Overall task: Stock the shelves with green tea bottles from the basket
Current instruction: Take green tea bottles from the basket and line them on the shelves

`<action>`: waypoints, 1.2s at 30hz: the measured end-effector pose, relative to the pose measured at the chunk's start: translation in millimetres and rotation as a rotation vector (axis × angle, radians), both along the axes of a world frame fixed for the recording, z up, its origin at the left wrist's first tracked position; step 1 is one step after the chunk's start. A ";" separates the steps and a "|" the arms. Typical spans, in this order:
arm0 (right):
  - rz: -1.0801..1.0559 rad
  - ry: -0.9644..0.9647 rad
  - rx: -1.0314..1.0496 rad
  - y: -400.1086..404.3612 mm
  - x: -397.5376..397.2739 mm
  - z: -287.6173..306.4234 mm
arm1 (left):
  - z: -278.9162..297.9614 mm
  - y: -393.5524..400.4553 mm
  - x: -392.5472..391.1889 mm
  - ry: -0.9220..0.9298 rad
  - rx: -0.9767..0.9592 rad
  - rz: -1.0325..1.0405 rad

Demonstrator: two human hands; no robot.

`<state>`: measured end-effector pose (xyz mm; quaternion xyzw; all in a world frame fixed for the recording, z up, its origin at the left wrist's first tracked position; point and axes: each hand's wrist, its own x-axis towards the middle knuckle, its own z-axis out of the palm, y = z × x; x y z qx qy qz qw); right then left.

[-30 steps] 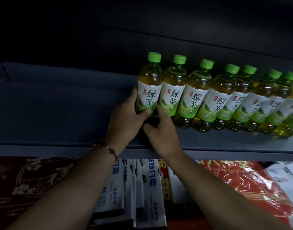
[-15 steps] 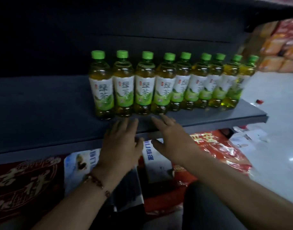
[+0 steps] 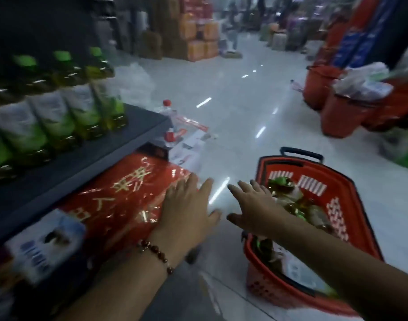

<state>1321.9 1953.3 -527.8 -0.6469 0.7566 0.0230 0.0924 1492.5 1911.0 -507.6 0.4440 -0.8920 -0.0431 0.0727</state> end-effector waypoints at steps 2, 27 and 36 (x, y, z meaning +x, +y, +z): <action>-0.127 -0.024 0.051 17.8 -46.5 -14.3 | -6.2 3.3 -49.2 -0.037 0.045 -0.099; -0.780 -0.279 0.143 -24.0 -192.8 -173.9 | -93.5 -5.2 -180.1 -0.046 0.141 -0.364; -0.840 -0.236 0.024 -35.0 -191.6 -177.0 | -100.2 -17.6 -163.1 -0.046 0.184 -0.313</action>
